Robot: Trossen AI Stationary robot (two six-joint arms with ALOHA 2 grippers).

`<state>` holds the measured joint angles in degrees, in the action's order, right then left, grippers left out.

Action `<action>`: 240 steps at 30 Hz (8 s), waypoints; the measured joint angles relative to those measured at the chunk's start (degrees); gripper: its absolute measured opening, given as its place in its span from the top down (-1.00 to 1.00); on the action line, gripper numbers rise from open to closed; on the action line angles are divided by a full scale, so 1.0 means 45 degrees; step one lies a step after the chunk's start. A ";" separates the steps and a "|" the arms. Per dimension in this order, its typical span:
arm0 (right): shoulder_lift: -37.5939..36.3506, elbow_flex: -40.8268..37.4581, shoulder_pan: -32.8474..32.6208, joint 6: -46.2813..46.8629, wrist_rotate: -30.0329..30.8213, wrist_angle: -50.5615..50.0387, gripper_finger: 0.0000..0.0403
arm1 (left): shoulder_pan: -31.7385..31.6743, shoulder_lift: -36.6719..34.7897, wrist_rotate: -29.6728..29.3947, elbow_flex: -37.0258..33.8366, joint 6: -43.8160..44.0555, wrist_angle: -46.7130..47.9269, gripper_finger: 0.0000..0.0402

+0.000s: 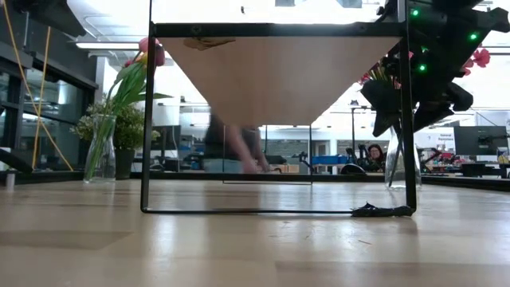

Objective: Pick and place flowers into a vace then onto a shelf
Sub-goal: Put the right transparent flower vase on the shelf

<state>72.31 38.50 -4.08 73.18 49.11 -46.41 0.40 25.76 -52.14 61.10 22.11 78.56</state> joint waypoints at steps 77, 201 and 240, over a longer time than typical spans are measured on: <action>0.1904 0.0000 0.0821 -0.1131 0.0481 0.1166 0.16 | -0.0003 0.0000 -0.0002 0.0000 0.0004 -0.0006 -0.24; 0.3895 0.7475 0.3163 -1.2414 -0.5328 0.7570 0.19 | 0.0001 0.0000 0.1831 0.0000 0.1161 0.0001 -0.24; 0.4197 0.7490 0.3206 -1.3049 -0.6336 0.7854 -0.20 | 0.0001 0.0000 0.1831 0.0001 0.1166 -0.0004 -0.24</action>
<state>91.20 72.20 10.35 14.46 20.60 -11.07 0.40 25.76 -43.90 61.10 27.35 78.54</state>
